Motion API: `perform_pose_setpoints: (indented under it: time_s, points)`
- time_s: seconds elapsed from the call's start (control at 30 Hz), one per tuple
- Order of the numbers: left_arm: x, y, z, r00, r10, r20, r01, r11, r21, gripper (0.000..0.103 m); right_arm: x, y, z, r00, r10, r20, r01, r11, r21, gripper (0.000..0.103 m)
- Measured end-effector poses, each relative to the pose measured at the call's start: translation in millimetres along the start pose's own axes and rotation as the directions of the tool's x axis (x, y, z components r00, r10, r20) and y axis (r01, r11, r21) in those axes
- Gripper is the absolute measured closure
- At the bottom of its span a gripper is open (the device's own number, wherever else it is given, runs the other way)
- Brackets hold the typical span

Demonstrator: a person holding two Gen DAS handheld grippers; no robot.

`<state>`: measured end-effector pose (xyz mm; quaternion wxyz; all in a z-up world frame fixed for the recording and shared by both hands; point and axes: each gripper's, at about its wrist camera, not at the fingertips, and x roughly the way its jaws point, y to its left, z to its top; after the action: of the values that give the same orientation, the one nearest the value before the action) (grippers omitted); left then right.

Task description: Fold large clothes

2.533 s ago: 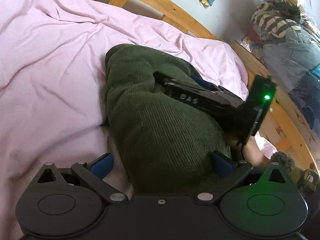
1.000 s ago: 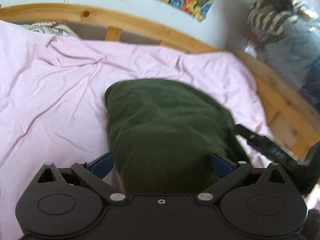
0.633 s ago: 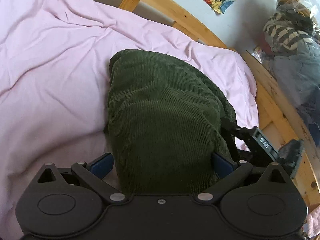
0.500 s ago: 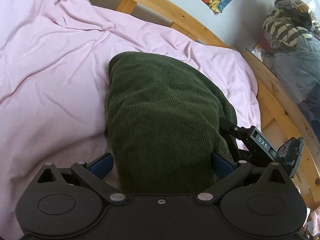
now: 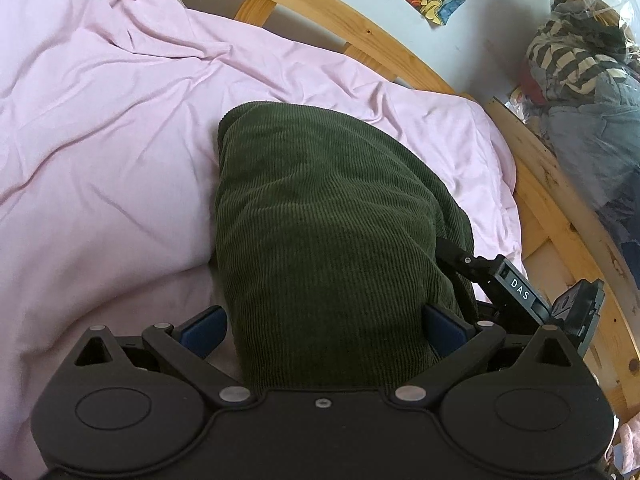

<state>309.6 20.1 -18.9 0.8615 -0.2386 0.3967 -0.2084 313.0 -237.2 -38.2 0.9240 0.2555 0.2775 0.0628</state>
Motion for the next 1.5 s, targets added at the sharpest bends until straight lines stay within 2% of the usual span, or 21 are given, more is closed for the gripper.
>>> perform_pose_setpoints:
  time_s: [0.13,0.23,0.3,0.4,0.47,0.63,0.67,0.73,0.83,0.9,1.03,1.17,1.3,1.4,1.47,1.5]
  points:
    - [7,3,8,0.998,-0.038,-0.049,0.037,0.999,-0.024,0.0,0,5,-4,1.0,-0.014,0.006,0.014,1.0,0.005,0.001]
    - [19,13,17,0.989,-0.096,-0.116,0.088,0.993,-0.074,0.0,0,3,-3,1.0,0.009,-0.008,-0.009,1.0,0.023,0.001]
    - [21,16,21,0.983,-0.114,-0.142,0.105,0.992,-0.068,0.0,1,1,-3,0.999,0.037,-0.023,-0.036,0.998,0.042,0.001]
    - [24,21,20,0.978,-0.136,-0.157,0.125,0.989,-0.075,0.0,3,-1,-7,0.998,0.061,-0.034,-0.058,0.995,0.084,0.001]
    - [28,23,20,0.975,-0.146,-0.17,0.131,0.987,-0.092,0.0,1,1,-9,0.998,0.052,-0.022,-0.05,0.996,0.069,0.005]
    - [36,20,26,0.966,-0.138,-0.218,0.119,0.988,-0.099,0.0,-6,7,-8,0.997,0.072,-0.006,-0.072,0.997,0.024,0.038]
    - [37,18,28,0.965,-0.132,-0.227,0.115,0.99,-0.087,0.0,-9,11,-8,0.998,0.067,0.004,-0.067,0.998,-0.003,0.041]
    - [35,14,29,0.967,-0.118,-0.228,0.108,0.993,-0.055,0.001,-14,19,-9,0.998,0.055,0.026,-0.053,0.998,-0.046,0.057]
    - [29,5,27,0.976,-0.103,-0.193,0.103,0.995,-0.009,0.006,-26,28,-11,0.995,0.068,0.071,-0.065,0.997,-0.051,0.07]
    - [21,5,25,0.98,-0.111,-0.165,0.113,0.994,0.005,0.01,-36,36,-10,0.99,0.102,0.099,-0.096,0.994,-0.056,0.073]
    - [4,10,26,0.981,-0.138,-0.138,0.142,0.99,0.024,0.017,-49,66,-8,0.974,0.161,0.161,-0.138,0.98,-0.142,0.075]
    - [-15,13,36,0.986,-0.134,-0.102,0.143,0.985,0.093,0.022,-41,99,2,0.952,0.225,0.208,-0.19,0.966,-0.178,0.075]
    - [-26,26,56,0.993,-0.103,-0.055,0.108,0.989,0.103,0.023,-12,125,12,0.934,0.259,0.245,-0.243,0.966,-0.093,0.076]
    - [-24,34,72,0.997,-0.068,-0.031,0.07,0.994,0.089,0.023,17,126,17,0.943,0.208,0.259,-0.221,0.975,0.021,0.076]
    - [-17,39,83,0.999,-0.027,-0.03,0.03,0.995,0.093,0.023,40,120,15,0.968,0.135,0.213,-0.16,0.982,0.103,0.075]
    - [-11,41,87,0.999,0.004,-0.034,-0.001,0.995,0.103,0.023,49,116,14,0.977,0.094,0.189,-0.115,0.988,0.104,0.074]
